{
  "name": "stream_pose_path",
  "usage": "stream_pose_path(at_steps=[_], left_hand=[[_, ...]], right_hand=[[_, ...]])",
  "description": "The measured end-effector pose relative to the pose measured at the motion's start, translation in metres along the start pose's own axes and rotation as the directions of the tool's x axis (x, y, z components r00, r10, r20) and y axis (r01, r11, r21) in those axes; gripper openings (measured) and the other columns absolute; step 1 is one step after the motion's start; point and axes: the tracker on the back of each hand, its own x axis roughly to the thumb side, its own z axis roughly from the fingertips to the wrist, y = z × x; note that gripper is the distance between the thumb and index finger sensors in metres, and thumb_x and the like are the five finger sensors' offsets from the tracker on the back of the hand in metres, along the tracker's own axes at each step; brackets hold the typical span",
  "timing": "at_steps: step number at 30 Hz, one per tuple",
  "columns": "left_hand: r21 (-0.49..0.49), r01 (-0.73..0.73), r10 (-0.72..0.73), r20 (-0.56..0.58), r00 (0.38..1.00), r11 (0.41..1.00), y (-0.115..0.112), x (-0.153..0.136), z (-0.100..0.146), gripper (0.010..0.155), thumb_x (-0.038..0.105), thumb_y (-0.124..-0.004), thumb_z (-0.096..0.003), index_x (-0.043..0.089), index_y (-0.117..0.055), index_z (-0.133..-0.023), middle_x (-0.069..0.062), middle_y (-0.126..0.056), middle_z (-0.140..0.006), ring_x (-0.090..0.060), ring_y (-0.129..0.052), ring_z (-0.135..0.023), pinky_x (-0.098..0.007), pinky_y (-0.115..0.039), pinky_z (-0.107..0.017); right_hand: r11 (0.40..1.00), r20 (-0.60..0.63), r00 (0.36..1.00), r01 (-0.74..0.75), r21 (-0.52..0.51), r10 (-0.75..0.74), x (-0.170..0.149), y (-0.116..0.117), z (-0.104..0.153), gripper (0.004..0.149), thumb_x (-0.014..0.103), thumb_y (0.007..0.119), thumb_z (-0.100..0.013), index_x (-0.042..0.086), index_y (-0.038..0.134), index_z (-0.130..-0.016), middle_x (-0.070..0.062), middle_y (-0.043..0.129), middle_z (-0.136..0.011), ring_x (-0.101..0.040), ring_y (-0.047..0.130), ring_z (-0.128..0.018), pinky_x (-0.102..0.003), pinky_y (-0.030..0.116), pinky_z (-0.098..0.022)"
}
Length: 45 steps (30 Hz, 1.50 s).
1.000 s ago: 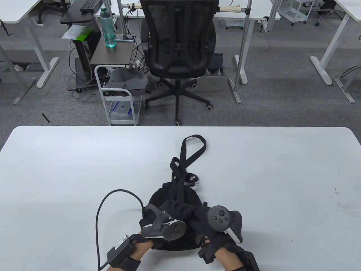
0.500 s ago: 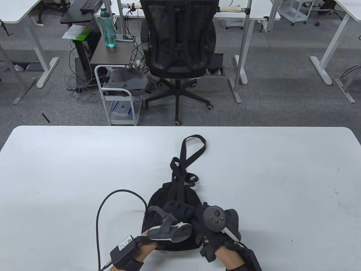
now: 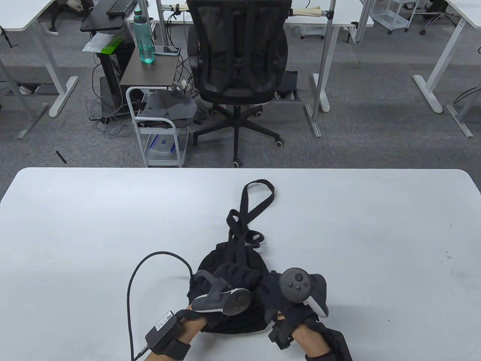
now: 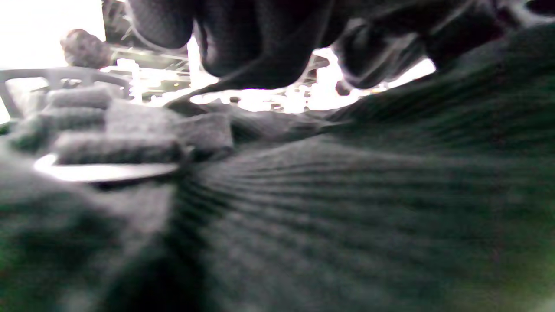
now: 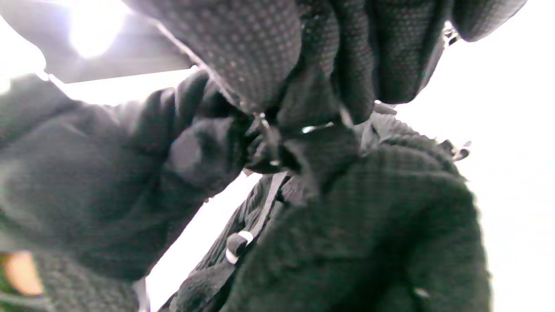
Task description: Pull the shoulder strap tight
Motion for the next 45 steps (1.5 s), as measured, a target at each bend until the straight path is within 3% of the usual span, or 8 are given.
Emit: stream_pose_path(at_steps=[3, 7, 9, 13, 19, 29, 38, 45], left_hand=[[0.009, -0.076, 0.076, 0.011, 0.997, 0.997, 0.000, -0.007, 0.001, 0.065, 0.046, -0.049, -0.0396, 0.032, -0.051, -0.103, 0.007, -0.076, -0.097, -0.023, -0.076, -0.099, -0.046, -0.066, -0.076], [0.066, -0.024, 0.024, 0.009, 1.000, 0.997, 0.004, -0.001, 0.006, 0.064, 0.046, -0.051, -0.0407, 0.028, -0.052, -0.102, 0.006, -0.078, -0.095, -0.023, -0.079, -0.097, -0.046, -0.068, -0.075], [0.125, -0.029, 0.026, 0.027, 0.999, 0.992, 0.008, 0.004, 0.010, 0.064, 0.047, -0.054, -0.0410, 0.029, -0.053, -0.102, 0.006, -0.080, -0.094, -0.022, -0.081, -0.095, -0.045, -0.070, -0.074], [0.253, -0.006, -0.004, 0.041, 0.999, 0.967, 0.012, 0.018, 0.013, 0.064, 0.046, -0.058, -0.0390, 0.026, -0.060, -0.100, 0.003, -0.085, -0.089, -0.024, -0.087, -0.089, -0.046, -0.073, -0.070], [0.239, 0.034, -0.049, 0.058, 0.997, 0.970, 0.007, 0.023, 0.011, 0.064, 0.045, -0.057, -0.0388, 0.026, -0.059, -0.100, 0.003, -0.085, -0.089, -0.024, -0.086, -0.090, -0.047, -0.072, -0.071], [0.178, -0.013, 0.010, 0.013, 1.000, 0.984, -0.002, 0.002, 0.004, 0.065, 0.044, -0.054, -0.0373, 0.031, -0.058, -0.101, 0.006, -0.085, -0.088, -0.024, -0.084, -0.091, -0.046, -0.071, -0.071], [0.260, -0.007, -0.006, 0.048, 0.999, 0.966, 0.005, 0.010, 0.010, 0.064, 0.045, -0.056, -0.0390, 0.029, -0.059, -0.101, 0.007, -0.087, -0.086, -0.022, -0.088, -0.089, -0.043, -0.075, -0.069], [0.282, 0.002, -0.025, 0.078, 0.997, 0.960, 0.005, 0.017, 0.011, 0.064, 0.045, -0.056, -0.0389, 0.028, -0.059, -0.100, 0.005, -0.087, -0.085, -0.023, -0.088, -0.088, -0.044, -0.075, -0.069]], right_hand=[[0.997, -0.006, 0.997, 0.078, -0.006, -0.078, -0.003, -0.002, 0.000, 0.039, 0.024, 0.086, -0.039, 0.000, 0.092, -0.070, -0.023, 0.091, -0.084, -0.053, 0.086, -0.077, -0.068, 0.063, -0.057], [0.997, 0.013, 0.997, 0.074, -0.009, -0.073, -0.006, -0.001, 0.001, 0.044, 0.033, 0.085, -0.042, 0.003, 0.092, -0.073, -0.023, 0.091, -0.085, -0.054, 0.085, -0.078, -0.069, 0.060, -0.057], [0.989, 0.021, 0.989, 0.148, -0.019, -0.147, -0.008, 0.001, 0.002, 0.052, 0.043, 0.083, -0.043, 0.002, 0.092, -0.073, -0.024, 0.090, -0.085, -0.053, 0.085, -0.077, -0.070, 0.061, -0.056], [0.980, 0.026, 0.984, 0.177, -0.090, -0.175, -0.006, 0.003, 0.006, 0.049, 0.040, 0.084, -0.042, -0.001, 0.093, -0.069, -0.025, 0.092, -0.082, -0.054, 0.087, -0.074, -0.070, 0.061, -0.056], [0.991, 0.025, 0.993, 0.115, -0.070, -0.113, -0.003, 0.003, 0.004, 0.040, 0.030, 0.085, -0.041, -0.003, 0.095, -0.062, -0.023, 0.097, -0.075, -0.051, 0.093, -0.068, -0.067, 0.066, -0.055], [0.992, -0.039, 0.991, 0.129, 0.011, -0.128, -0.010, -0.009, 0.001, 0.038, 0.028, 0.084, -0.041, -0.003, 0.096, -0.061, -0.023, 0.097, -0.075, -0.050, 0.094, -0.068, -0.066, 0.067, -0.054], [0.991, 0.013, 0.991, 0.133, -0.023, -0.132, -0.009, -0.004, 0.003, 0.050, 0.043, 0.086, -0.042, 0.001, 0.096, -0.066, -0.024, 0.095, -0.079, -0.052, 0.091, -0.070, -0.067, 0.065, -0.055], [0.984, 0.028, 0.984, 0.174, -0.048, -0.173, -0.005, 0.001, 0.003, 0.037, 0.030, 0.085, -0.042, 0.000, 0.097, -0.060, -0.022, 0.099, -0.073, -0.049, 0.095, -0.065, -0.066, 0.068, -0.053]])
